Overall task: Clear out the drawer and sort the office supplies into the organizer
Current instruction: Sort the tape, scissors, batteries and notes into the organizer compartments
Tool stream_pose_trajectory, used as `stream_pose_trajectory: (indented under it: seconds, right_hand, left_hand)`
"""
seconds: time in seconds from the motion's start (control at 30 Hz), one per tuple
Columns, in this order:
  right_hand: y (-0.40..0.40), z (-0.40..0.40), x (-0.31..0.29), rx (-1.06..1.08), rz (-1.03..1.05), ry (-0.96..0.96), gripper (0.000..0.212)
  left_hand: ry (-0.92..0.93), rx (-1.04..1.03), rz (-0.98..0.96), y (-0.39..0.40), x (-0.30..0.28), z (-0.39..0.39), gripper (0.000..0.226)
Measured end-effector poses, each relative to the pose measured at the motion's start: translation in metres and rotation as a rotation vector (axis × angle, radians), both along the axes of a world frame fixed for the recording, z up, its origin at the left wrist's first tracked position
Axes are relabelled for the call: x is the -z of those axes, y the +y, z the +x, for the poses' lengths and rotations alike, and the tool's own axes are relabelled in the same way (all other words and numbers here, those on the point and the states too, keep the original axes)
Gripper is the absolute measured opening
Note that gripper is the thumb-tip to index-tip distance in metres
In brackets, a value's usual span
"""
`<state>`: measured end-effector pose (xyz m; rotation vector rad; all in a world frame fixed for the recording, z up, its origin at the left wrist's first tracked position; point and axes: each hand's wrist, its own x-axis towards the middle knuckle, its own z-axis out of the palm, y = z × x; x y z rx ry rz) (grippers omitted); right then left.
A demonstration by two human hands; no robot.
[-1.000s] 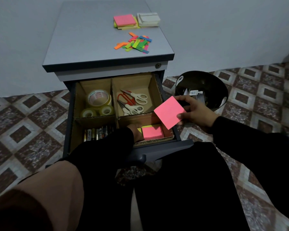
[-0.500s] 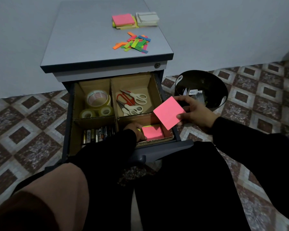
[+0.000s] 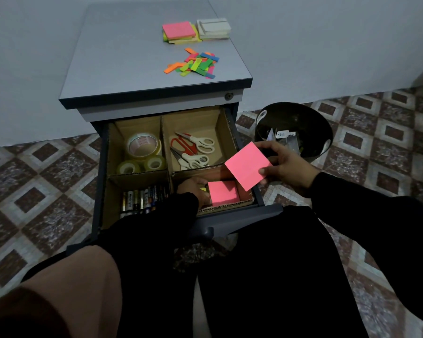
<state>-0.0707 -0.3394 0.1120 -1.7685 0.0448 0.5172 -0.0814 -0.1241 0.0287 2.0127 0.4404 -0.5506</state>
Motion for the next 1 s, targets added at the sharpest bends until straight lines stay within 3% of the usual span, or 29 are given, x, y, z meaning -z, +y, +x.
stream_pose_trajectory:
  seconds: [0.07,0.17,0.3,0.4,0.5,0.57,0.63,0.77,1.0]
  right_hand:
    - [0.000,0.000,0.000,0.001,-0.005,0.002,0.058]
    - [0.002,0.000,-0.001,0.002,-0.002,0.008,0.058]
    - [0.008,-0.003,-0.006,-0.007,-0.009,0.004,0.056]
    - [0.011,-0.004,-0.008,-0.011,-0.009,0.004,0.054]
    - [0.014,-0.005,-0.012,-0.009,0.001,0.015,0.054]
    - [0.016,-0.004,-0.014,-0.019,0.002,-0.003,0.055]
    - [0.020,-0.003,-0.016,-0.034,0.007,-0.029,0.056]
    - [0.028,-0.003,-0.025,-0.088,0.001,-0.087,0.056]
    - [0.051,-0.008,-0.043,-0.140,-0.035,-0.145,0.051]
  left_hand:
    - [0.037,-0.059,-0.111,0.000,0.001,0.001,0.055]
    - [0.057,-0.060,-0.111,0.000,0.004,0.000,0.045]
    - [0.046,0.148,0.073,0.004,0.003,0.003,0.050]
    - [0.086,0.207,0.099,0.004,-0.003,0.004,0.054]
    - [0.176,0.124,-0.083,0.004,-0.013,0.004,0.050]
    - [0.185,0.118,-0.119,0.003,-0.030,0.004,0.028]
    - [0.159,0.074,-0.183,0.005,-0.047,0.005,0.017]
    - [-0.013,-0.048,-0.299,0.013,-0.080,0.005,0.025]
    - [-0.170,0.073,-0.330,0.034,-0.115,-0.011,0.023]
